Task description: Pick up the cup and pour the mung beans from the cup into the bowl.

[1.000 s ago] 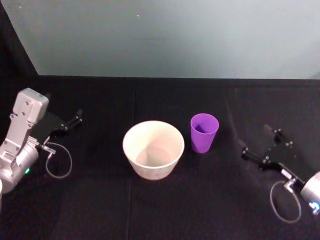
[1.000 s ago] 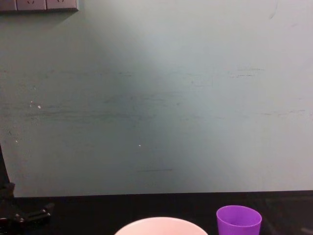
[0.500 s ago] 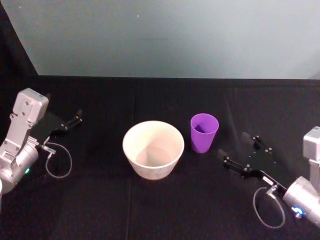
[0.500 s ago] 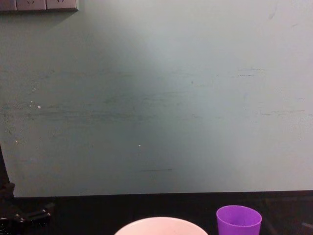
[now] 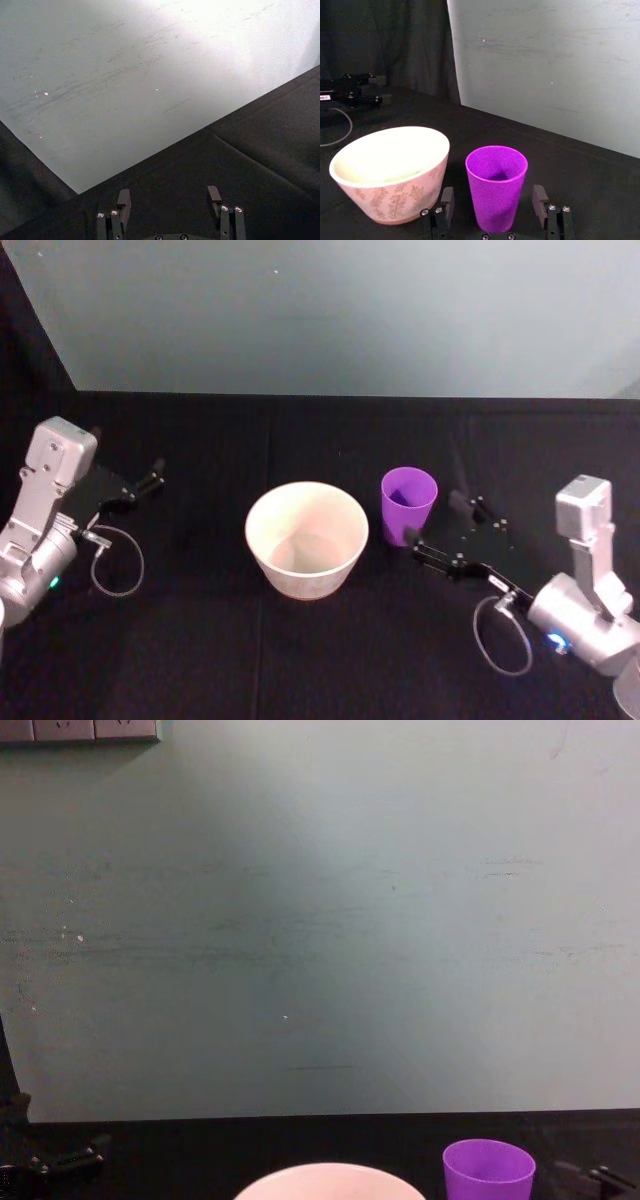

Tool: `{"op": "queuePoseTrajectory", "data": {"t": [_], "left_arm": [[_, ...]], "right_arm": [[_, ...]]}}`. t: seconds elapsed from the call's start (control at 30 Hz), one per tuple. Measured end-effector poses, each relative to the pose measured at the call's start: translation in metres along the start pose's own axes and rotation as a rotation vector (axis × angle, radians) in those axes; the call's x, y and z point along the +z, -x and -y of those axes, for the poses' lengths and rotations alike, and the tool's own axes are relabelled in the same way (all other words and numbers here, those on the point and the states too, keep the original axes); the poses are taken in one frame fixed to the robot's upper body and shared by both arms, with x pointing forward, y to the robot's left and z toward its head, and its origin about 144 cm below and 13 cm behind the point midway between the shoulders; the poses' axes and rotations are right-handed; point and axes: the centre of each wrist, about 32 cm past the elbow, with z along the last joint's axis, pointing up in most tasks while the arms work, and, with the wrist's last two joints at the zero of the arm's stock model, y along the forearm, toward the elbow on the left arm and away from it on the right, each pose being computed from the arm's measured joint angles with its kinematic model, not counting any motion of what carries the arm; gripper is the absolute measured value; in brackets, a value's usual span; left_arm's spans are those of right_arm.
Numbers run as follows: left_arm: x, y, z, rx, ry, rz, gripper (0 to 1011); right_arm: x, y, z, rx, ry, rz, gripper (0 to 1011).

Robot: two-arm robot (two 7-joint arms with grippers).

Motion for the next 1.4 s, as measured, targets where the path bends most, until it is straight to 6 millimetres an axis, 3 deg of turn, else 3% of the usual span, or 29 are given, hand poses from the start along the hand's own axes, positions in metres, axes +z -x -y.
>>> {"op": "queuePoseTrajectory", "data": {"t": [0.6,1.4], "left_arm": [[0.000,0.000,0.000,0.000,0.000,0.000,1000],[0.000,0.000,0.000,0.000,0.000,0.000,1000]], "right_arm": [[0.002,0.005,-0.039,-0.029,0.015,-0.007,1003],[-0.001,0.004,-0.050,-0.048,0.004,-0.013,1003]]}}
